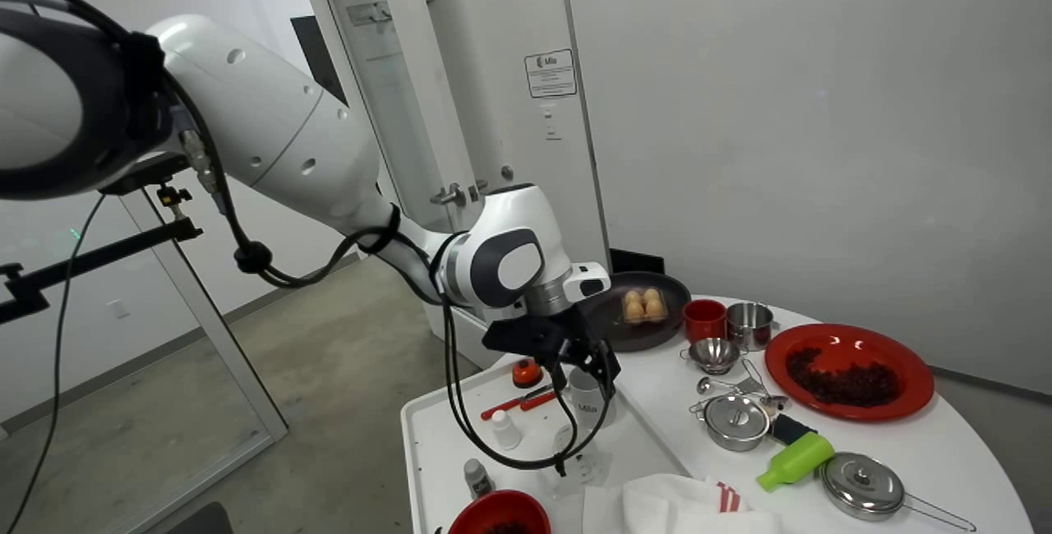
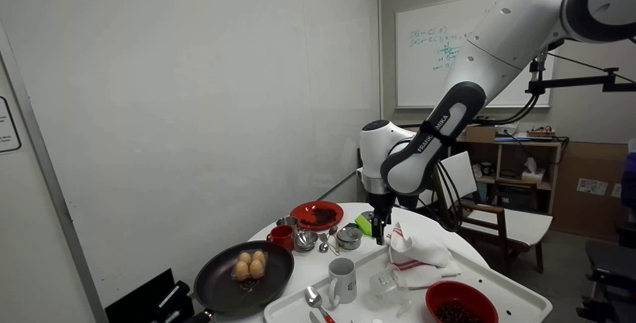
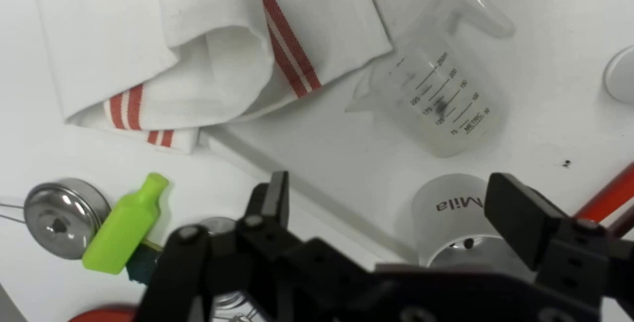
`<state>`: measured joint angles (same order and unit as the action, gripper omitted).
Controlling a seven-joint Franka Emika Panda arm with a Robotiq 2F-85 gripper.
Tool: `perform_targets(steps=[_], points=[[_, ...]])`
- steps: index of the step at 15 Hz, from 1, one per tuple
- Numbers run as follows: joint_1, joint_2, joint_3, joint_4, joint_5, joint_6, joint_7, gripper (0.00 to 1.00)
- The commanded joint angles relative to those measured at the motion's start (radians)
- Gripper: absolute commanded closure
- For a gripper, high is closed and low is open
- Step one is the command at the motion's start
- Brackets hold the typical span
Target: Put the mug on the left side of the sharpie
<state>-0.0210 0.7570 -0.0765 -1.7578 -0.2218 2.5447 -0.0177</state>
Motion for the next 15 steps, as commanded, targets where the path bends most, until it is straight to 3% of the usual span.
perform_targets(steps=[1,8,12,15], points=[[0.017,-0.01,-0.016,-0.031,0.056,-0.033,0.096,0.0],[-0.025,-0.013,0.007,-0.089,0.265,-0.034,0.239,0.0],[-0.07,-0.003,0.06,-0.124,0.357,0.056,0.173,0.0],[-0.065,0.027,0.065,-0.121,0.351,0.102,0.158,0.0]])
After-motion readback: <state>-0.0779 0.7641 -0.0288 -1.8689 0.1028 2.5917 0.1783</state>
